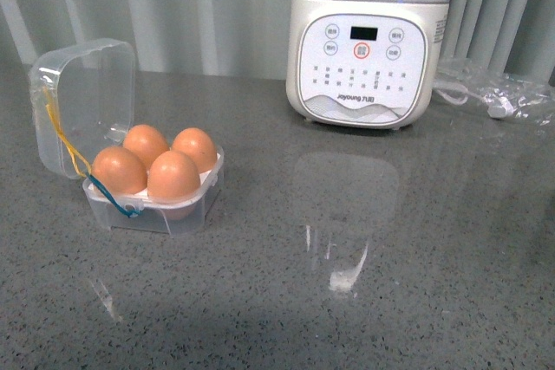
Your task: Put egg into box
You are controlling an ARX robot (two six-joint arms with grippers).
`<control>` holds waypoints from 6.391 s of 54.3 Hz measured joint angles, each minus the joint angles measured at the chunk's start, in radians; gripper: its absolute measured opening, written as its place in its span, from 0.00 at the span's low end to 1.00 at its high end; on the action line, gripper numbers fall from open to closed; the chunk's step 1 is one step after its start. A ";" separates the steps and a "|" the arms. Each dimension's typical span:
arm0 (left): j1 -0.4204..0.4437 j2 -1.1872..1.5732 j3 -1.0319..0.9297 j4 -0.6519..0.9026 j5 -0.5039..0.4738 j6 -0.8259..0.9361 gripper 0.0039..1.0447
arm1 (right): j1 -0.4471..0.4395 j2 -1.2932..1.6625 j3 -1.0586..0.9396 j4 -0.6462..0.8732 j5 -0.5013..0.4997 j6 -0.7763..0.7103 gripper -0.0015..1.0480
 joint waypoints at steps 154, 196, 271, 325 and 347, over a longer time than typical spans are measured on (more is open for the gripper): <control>-0.074 0.131 0.082 -0.226 -0.219 -0.010 0.94 | 0.243 -0.695 -0.535 -0.145 0.253 0.025 0.93; 0.092 0.955 0.489 0.224 0.047 0.095 0.94 | 0.243 -0.696 -0.535 -0.145 0.253 0.026 0.93; -0.256 1.411 0.698 0.355 0.148 0.027 0.94 | 0.243 -0.696 -0.535 -0.145 0.252 0.026 0.93; 0.140 0.869 0.671 -0.072 0.333 0.283 0.94 | 0.243 -0.696 -0.535 -0.145 0.253 0.026 0.93; 0.126 0.599 0.309 0.259 0.122 0.024 0.37 | 0.243 -0.696 -0.535 -0.145 0.253 0.026 0.93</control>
